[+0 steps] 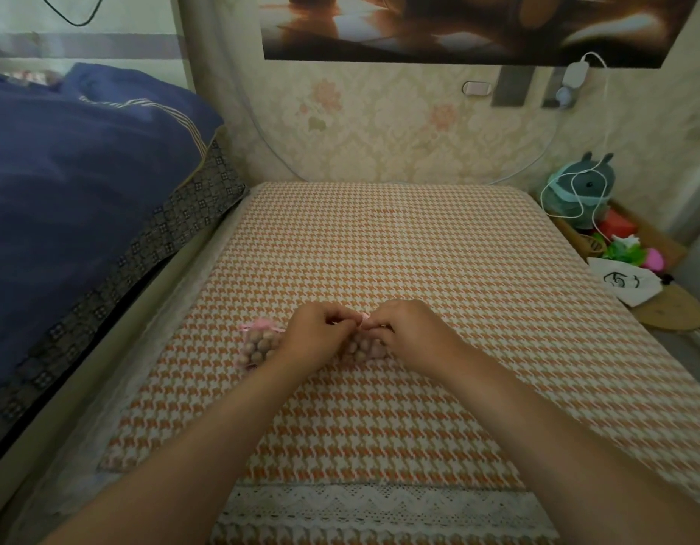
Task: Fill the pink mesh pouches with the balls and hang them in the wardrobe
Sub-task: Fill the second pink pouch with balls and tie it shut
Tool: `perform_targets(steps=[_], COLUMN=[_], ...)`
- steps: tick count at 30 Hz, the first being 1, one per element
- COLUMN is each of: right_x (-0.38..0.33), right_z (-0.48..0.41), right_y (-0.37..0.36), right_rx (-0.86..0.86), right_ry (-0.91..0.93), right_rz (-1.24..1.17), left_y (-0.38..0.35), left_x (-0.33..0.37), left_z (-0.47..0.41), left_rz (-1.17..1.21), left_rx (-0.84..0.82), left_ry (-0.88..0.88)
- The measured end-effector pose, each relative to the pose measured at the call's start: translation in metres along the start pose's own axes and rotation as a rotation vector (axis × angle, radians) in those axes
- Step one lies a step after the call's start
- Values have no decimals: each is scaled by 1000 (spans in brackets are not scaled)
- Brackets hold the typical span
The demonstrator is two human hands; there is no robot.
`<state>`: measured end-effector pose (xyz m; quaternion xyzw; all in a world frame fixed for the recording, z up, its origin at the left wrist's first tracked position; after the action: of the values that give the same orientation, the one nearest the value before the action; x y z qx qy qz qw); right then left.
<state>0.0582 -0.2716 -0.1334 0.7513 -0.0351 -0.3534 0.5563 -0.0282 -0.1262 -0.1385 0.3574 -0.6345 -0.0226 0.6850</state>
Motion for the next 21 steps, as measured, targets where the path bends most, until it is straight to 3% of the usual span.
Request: perform_targets(steps=[6, 10, 15, 21], right_x=[-4, -8, -8, 1], right_z=[2, 3, 0, -2], right_y=[12, 15, 11, 8], right_rx=[123, 171, 181, 178], right_ry=[66, 183, 252, 71], right_rz=[289, 425, 339, 28], left_y=[-11, -15, -13, -11], left_x=[0, 3, 3, -2], left_z=[-2, -2, -2, -4], left_rz=[-110, -34, 9, 18], left_rx=[94, 94, 66, -6], left_ry=[-59, -27, -49, -87])
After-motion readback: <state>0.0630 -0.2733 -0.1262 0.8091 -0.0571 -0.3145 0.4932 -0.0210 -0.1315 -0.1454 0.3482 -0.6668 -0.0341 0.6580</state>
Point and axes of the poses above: each hand's wrist, its own z-axis away from the middle knuckle, its own y-axis out of the back of the hand, x = y × z, the point moved 2 cm from there along -z, towards the middle knuckle
